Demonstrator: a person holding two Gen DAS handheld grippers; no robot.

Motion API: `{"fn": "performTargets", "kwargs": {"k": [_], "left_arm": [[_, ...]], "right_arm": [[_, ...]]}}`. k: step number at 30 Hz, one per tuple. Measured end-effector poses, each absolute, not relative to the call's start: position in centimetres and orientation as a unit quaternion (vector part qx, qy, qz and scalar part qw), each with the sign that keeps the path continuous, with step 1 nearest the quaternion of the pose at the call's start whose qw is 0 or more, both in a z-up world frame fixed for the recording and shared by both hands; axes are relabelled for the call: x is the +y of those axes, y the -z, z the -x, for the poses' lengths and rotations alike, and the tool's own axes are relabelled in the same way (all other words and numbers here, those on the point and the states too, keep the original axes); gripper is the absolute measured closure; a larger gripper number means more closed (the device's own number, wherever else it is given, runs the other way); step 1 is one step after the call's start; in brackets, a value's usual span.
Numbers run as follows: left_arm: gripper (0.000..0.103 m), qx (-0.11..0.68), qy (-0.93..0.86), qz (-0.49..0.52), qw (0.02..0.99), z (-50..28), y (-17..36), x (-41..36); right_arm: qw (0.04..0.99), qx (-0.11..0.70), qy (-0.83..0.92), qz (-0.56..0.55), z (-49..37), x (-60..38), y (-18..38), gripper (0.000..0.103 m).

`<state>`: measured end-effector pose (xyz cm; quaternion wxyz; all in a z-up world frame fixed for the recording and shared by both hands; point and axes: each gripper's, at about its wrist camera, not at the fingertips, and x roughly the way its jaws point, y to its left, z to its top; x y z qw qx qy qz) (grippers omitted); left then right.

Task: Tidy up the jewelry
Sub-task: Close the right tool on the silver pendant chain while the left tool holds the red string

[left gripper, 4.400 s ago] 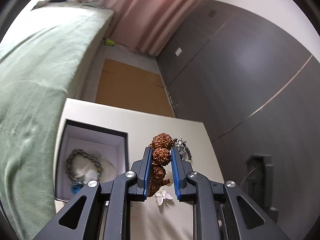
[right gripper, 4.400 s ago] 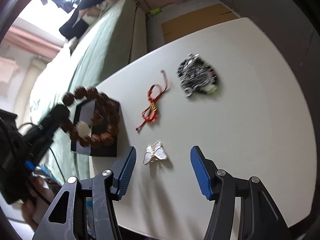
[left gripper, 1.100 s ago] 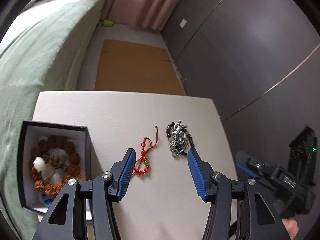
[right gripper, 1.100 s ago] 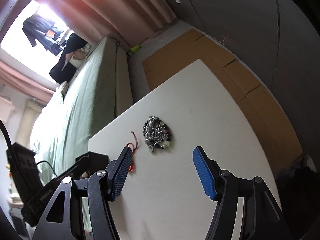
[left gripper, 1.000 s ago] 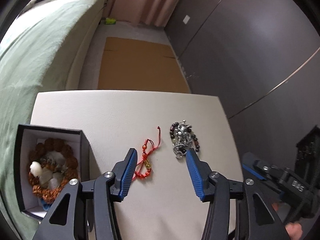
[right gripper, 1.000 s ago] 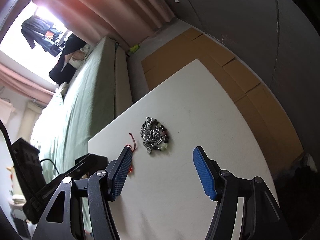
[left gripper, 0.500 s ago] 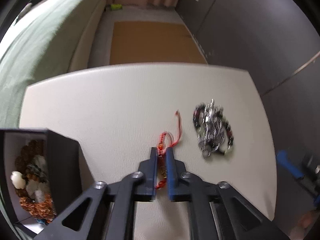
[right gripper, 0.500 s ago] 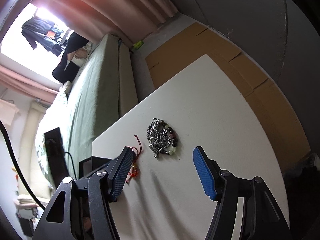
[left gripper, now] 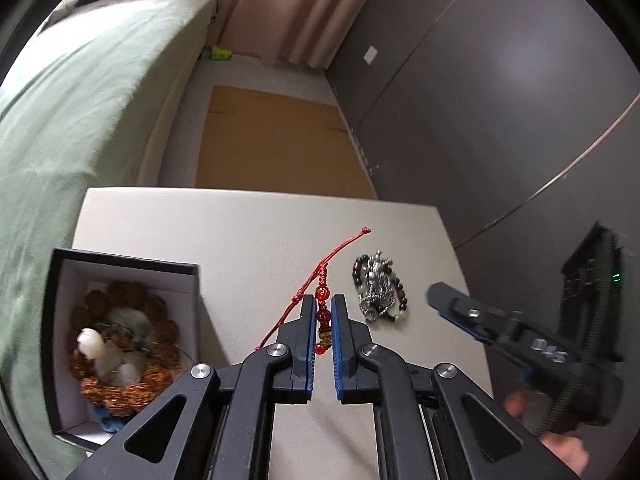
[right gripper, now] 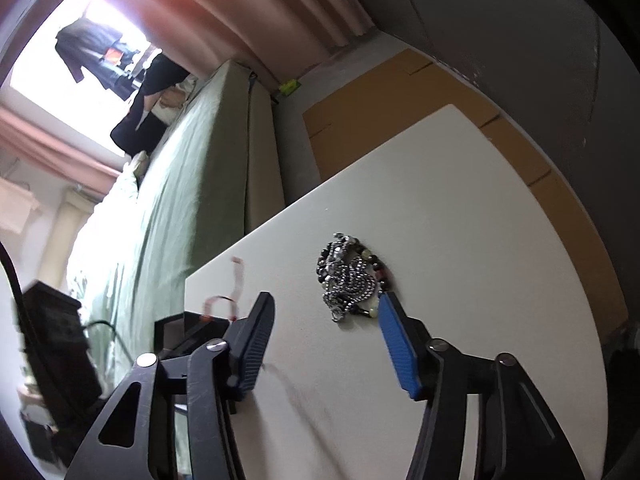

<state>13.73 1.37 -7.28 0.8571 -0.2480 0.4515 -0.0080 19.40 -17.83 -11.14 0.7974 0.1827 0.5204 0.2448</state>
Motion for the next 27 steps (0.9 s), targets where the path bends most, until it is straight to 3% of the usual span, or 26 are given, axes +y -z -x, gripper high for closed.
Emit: {"fn": "performTargets", "kwargs": {"k": [10, 19, 21, 25, 27], "left_arm": [[0.096, 0.406, 0.003, 0.292, 0.866, -12.0, 5.1, 5.1], [0.096, 0.393, -0.009, 0.317, 0.863, -11.0, 4.5, 7.9], [0.096, 0.393, -0.011, 0.32, 0.862, -10.9, 4.4, 8.3], [0.096, 0.393, -0.012, 0.32, 0.862, -10.5, 4.3, 8.5], [0.096, 0.394, -0.011, 0.317, 0.863, -10.4, 4.3, 8.3]], "right_arm": [[0.827, 0.484, -0.239, -0.156, -19.8, -14.9, 11.8, 0.053], [0.862, 0.465, -0.192, -0.06, -19.8, -11.9, 14.0, 0.053], [0.868, 0.461, -0.178, -0.036, -19.8, -11.5, 14.2, 0.056], [0.874, 0.459, -0.158, -0.022, -19.8, -11.6, 13.9, 0.071], [0.874, 0.458, -0.16, -0.007, -19.6, -11.5, 13.7, 0.072]]}}
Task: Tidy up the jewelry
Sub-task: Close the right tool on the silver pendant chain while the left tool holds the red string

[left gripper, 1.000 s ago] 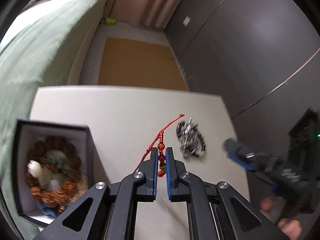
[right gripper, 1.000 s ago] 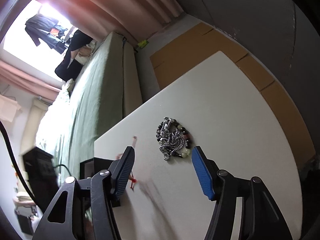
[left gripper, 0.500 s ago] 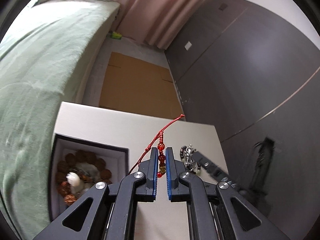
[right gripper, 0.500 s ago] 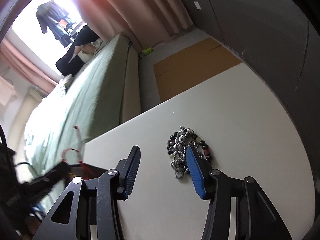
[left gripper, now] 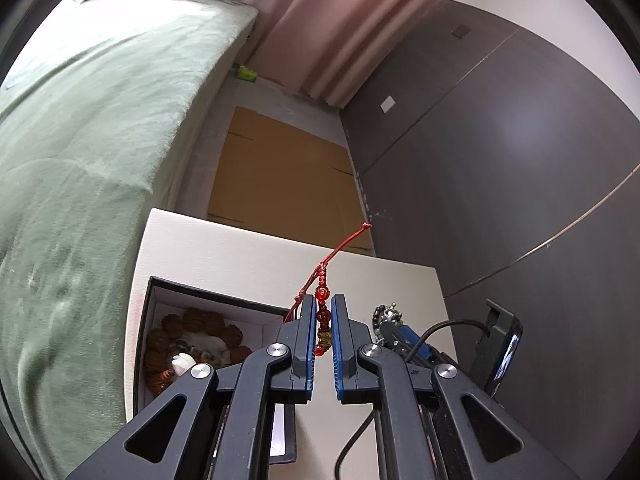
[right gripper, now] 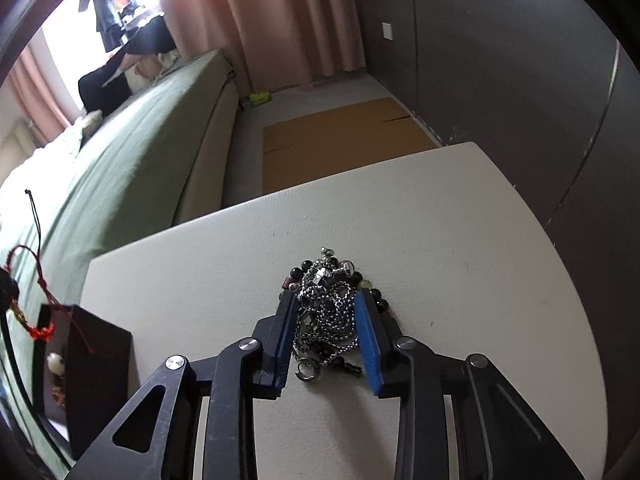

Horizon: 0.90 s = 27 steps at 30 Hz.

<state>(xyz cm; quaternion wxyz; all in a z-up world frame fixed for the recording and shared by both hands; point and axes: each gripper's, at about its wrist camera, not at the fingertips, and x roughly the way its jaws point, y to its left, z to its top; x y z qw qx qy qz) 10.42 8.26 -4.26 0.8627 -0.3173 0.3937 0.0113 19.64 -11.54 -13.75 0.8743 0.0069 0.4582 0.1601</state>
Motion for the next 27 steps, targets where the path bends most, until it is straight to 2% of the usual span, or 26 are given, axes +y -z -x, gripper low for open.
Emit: {"fn": "performTargets", "kwargs": {"k": [5, 7, 8, 11, 15, 24, 27], "left_arm": [[0.096, 0.396, -0.01, 0.308, 0.865, -10.5, 4.1, 7.8], [0.096, 0.396, -0.009, 0.302, 0.867, -10.5, 4.0, 7.5], [0.096, 0.396, -0.009, 0.301, 0.867, -10.5, 3.9, 7.5], [0.096, 0.393, -0.008, 0.298, 0.87, -10.4, 3.6, 7.4], [0.096, 0.392, -0.008, 0.292, 0.872, -10.2, 3.3, 7.3], [0.096, 0.389, -0.007, 0.291, 0.874, -9.3, 3.3, 6.7], [0.096, 0.389, -0.005, 0.289, 0.875, -9.4, 3.3, 6.6]], "right_arm": [[0.86, 0.474, -0.183, 0.051, -18.4, -10.3, 13.4, 0.074], [0.85, 0.484, -0.188, 0.085, -18.0, -9.8, 13.6, 0.081], [0.851, 0.484, -0.189, 0.081, -17.9, -10.1, 13.4, 0.088], [0.833, 0.509, -0.216, 0.014, -18.1, -11.8, 13.2, 0.091], [0.803, 0.534, -0.253, -0.074, -17.9, -14.0, 13.2, 0.091], [0.76, 0.578, -0.269, -0.122, -17.7, -15.5, 13.7, 0.091], [0.744, 0.591, -0.269, -0.155, -18.6, -15.8, 14.6, 0.076]]}}
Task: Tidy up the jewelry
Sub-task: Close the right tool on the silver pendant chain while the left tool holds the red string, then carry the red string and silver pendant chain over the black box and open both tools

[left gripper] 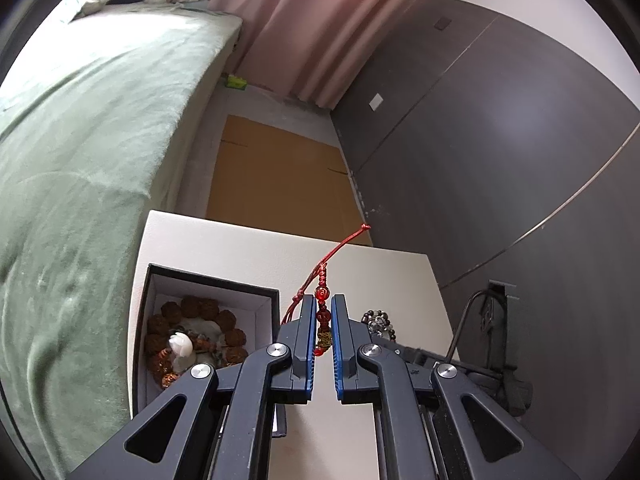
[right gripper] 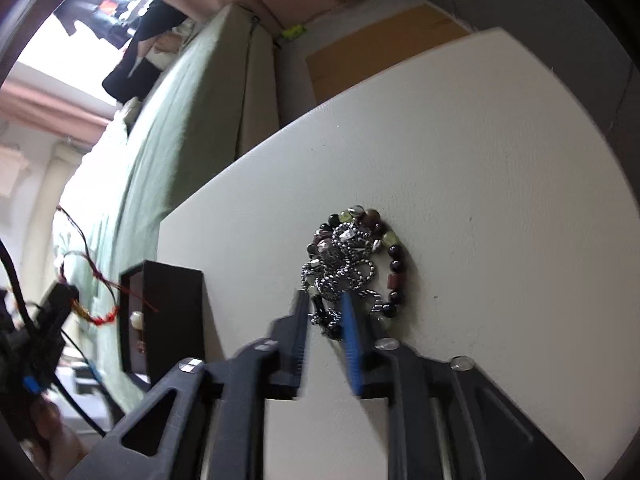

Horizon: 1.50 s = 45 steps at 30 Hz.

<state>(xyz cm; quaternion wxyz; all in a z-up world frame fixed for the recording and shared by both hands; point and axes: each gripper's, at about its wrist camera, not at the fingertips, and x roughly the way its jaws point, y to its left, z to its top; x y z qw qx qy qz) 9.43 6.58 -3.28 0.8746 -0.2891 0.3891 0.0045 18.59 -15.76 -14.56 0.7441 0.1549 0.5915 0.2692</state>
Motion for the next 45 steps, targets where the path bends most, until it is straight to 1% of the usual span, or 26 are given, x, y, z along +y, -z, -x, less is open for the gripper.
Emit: {"fn": "performTargets", "kwargs": {"k": [1, 2, 6, 17, 18, 19, 20, 23, 25, 28, 31, 34, 37, 40, 45], "left_arm": [[0.096, 0.389, -0.004, 0.29, 0.875, -9.5, 3.3, 6.6], [0.096, 0.389, -0.004, 0.291, 0.874, -9.6, 3.4, 6.7], [0.096, 0.389, -0.003, 0.295, 0.873, -9.8, 3.6, 7.1], [0.096, 0.381, -0.009, 0.309, 0.871, -8.8, 3.4, 8.6], [0.096, 0.381, -0.009, 0.311, 0.871, -8.7, 3.3, 8.7], [0.096, 0.38, -0.009, 0.313, 0.871, -8.6, 3.3, 8.8], [0.096, 0.379, -0.009, 0.313, 0.871, -8.5, 3.2, 8.8], [0.096, 0.379, -0.01, 0.313, 0.871, -8.4, 3.2, 8.9], [0.096, 0.378, -0.011, 0.313, 0.871, -8.3, 3.1, 9.1], [0.096, 0.372, -0.015, 0.317, 0.872, -7.9, 2.6, 9.4], [0.096, 0.357, -0.016, 0.316, 0.879, -7.2, 1.6, 9.4], [0.096, 0.348, -0.019, 0.311, 0.884, -5.9, 1.3, 9.2], [0.096, 0.349, -0.033, 0.322, 0.88, -4.2, 2.4, 9.3], [0.096, 0.355, -0.044, 0.333, 0.873, -3.8, 2.9, 10.1], [0.096, 0.343, -0.044, 0.337, 0.875, -3.7, 2.6, 10.9]], "right_arm": [[0.743, 0.59, -0.27, -0.161, -19.2, -15.7, 14.5, 0.067], [0.746, 0.587, -0.27, -0.161, -19.3, -15.6, 14.4, 0.065], [0.768, 0.571, -0.253, -0.14, -19.3, -14.5, 14.1, 0.065], [0.829, 0.527, -0.185, -0.036, -18.0, -11.3, 12.5, 0.065], [0.832, 0.523, -0.179, -0.035, -17.9, -11.4, 12.4, 0.067], [0.838, 0.519, -0.166, -0.031, -17.9, -11.6, 12.3, 0.077], [0.842, 0.515, -0.157, -0.035, -17.9, -11.7, 12.3, 0.08], [0.838, 0.52, -0.157, -0.054, -18.3, -12.9, 12.3, 0.086], [0.826, 0.533, -0.17, -0.069, -18.5, -13.3, 12.3, 0.094], [0.812, 0.542, -0.191, -0.103, -18.7, -13.8, 12.4, 0.094], [0.812, 0.532, -0.208, -0.122, -18.6, -14.1, 11.4, 0.094], [0.815, 0.514, -0.225, -0.145, -17.8, -14.5, 9.7, 0.094], [0.811, 0.499, -0.251, -0.171, -17.2, -14.8, 8.4, 0.094], [0.814, 0.475, -0.279, -0.185, -16.4, -15.0, 6.6, 0.094], [0.817, 0.434, -0.32, -0.206, -14.9, -14.9, 3.2, 0.094]]}}
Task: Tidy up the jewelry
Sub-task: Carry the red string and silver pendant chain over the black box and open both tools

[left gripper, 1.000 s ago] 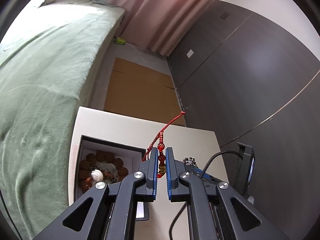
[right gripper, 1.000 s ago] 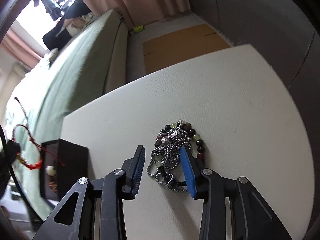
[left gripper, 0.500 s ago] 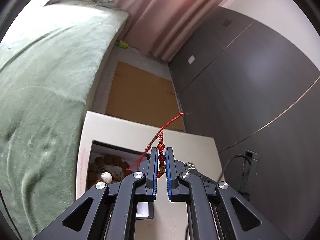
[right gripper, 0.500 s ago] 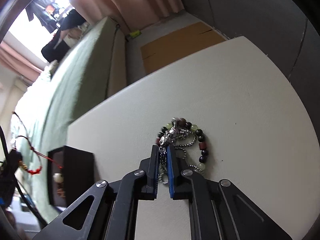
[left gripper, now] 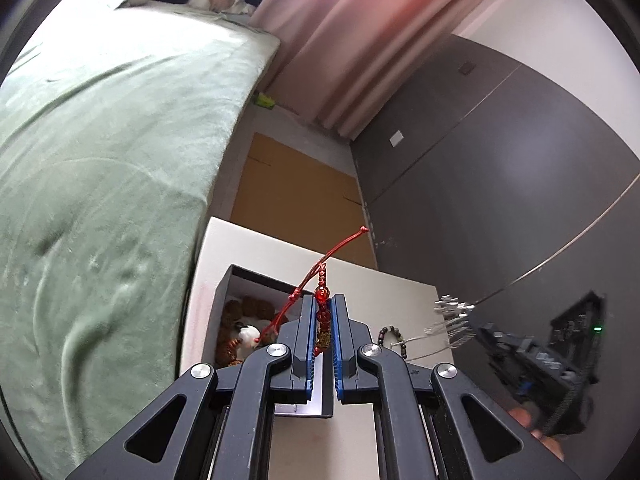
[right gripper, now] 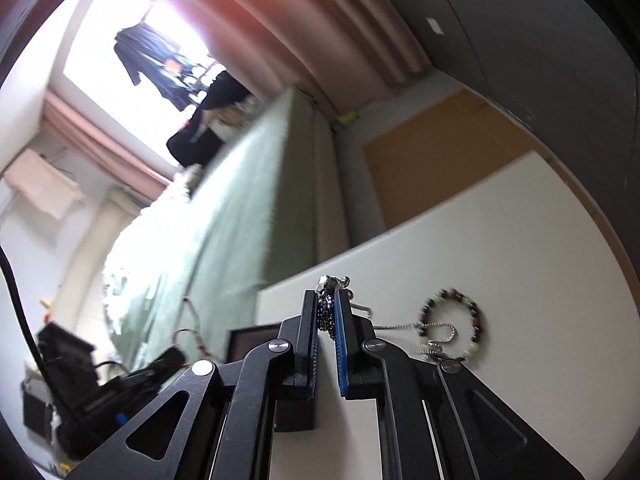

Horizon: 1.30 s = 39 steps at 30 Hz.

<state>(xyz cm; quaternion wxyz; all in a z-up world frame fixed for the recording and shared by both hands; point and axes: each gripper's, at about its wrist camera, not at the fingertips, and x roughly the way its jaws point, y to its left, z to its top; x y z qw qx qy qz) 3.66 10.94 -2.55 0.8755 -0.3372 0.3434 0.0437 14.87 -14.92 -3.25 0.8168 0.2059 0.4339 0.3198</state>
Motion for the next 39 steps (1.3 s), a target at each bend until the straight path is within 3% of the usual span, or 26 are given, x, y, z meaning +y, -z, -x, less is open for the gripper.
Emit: {"fn": "performTargets", "kwargs": {"k": [17, 27, 39], "left_arm": [[0.096, 0.337, -0.039, 0.359, 0.87, -3.2, 2.5, 12.6], [0.096, 0.322, -0.033, 0.386, 0.864, -3.0, 2.2, 14.2], [0.096, 0.312, -0.052, 0.411, 0.855, -2.0, 2.6, 16.5]], "right_arm": [[0.807, 0.326, -0.445, -0.212, -8.8, -11.6, -5.2, 0.094], [0.79, 0.339, -0.47, -0.199, -9.2, -6.6, -4.9, 0.094], [0.79, 0.389, -0.443, -0.167, -11.2, -3.4, -0.5, 0.094]]}}
